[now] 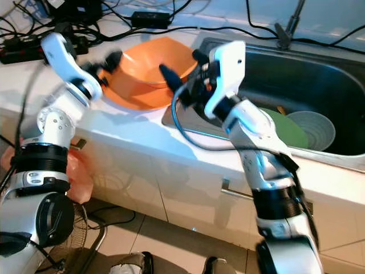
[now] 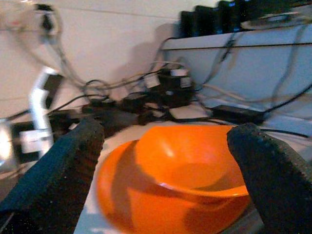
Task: Kitchen organization
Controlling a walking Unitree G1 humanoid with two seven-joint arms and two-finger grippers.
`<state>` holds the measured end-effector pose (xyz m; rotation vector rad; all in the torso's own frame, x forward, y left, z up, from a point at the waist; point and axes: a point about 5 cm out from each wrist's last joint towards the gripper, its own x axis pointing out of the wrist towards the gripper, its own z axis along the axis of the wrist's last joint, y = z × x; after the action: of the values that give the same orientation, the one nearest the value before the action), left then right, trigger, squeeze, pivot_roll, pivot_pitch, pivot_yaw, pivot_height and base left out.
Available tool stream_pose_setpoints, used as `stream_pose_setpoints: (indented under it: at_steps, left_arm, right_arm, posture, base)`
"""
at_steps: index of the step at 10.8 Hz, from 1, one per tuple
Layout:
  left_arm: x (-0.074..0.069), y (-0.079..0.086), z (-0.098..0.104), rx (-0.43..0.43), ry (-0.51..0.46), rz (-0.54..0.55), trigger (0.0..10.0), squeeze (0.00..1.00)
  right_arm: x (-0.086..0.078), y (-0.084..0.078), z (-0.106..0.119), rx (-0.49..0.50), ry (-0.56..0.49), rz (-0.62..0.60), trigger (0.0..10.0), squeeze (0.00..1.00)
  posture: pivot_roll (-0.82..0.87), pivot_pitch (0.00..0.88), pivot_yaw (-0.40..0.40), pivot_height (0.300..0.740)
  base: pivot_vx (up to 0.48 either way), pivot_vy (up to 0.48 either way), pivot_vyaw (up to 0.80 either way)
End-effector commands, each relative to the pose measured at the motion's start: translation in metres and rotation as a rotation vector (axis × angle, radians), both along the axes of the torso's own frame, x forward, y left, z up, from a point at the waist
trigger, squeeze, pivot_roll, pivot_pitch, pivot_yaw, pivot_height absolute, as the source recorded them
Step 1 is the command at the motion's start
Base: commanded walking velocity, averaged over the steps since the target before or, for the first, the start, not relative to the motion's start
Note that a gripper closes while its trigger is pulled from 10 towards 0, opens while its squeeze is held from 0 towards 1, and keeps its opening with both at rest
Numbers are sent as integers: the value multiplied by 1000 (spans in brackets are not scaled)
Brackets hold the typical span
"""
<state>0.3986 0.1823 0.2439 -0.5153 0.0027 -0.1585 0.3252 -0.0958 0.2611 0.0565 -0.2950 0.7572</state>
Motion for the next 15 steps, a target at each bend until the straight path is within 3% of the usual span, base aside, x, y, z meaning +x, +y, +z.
stream_pose_setpoints:
  at_steps: [1,5,8,11,12,13,14,15]
  left_arm:
    - [3,0,3,-28,24,-7,10000,0]
    - [9,-11,-5,-73,116,-59,10000,0]
    - [12,-19,-3,-56,144,-91,10000,0]
    - [13,-19,-22,-49,253,-107,10000,0]
    - [12,-16,-27,-86,299,-104,1961,0]
    - [13,-16,-27,-90,303,-105,0,0]
    - [14,-14,-24,-105,298,-91,0,0]
    - [16,-13,-21,-143,290,-79,3882,0]
  right_arm:
    - [-6,2,1,-21,-3,40,10000,0]
    - [-25,9,-5,-107,1,162,10000,0]
    - [-32,9,-10,-130,16,170,10000,0]
    - [-40,8,-16,-145,41,162,10000,0]
    - [-42,7,-19,-155,53,159,10000,0]
    - [-43,6,-20,-160,57,158,10000,0]
    - [-43,7,-21,-166,61,160,10000,0]
    - [-44,7,-22,-169,64,158,10000,0]
  posture:
    - [58,108,43,740]
    - [50,116,65,740]
    - [50,139,77,740]
    - [42,175,82,740]
    - [38,189,77,740]
    - [36,193,75,740]
    - [36,197,75,740]
    - [37,197,73,740]
  base:
    - [0,0,0]
    - [0,0,0]
    - [0,0,0]
    - [0,0,0]
    - [0,0,0]
    - [0,0,0]
    - [0,0,0]
    - [0,0,0]
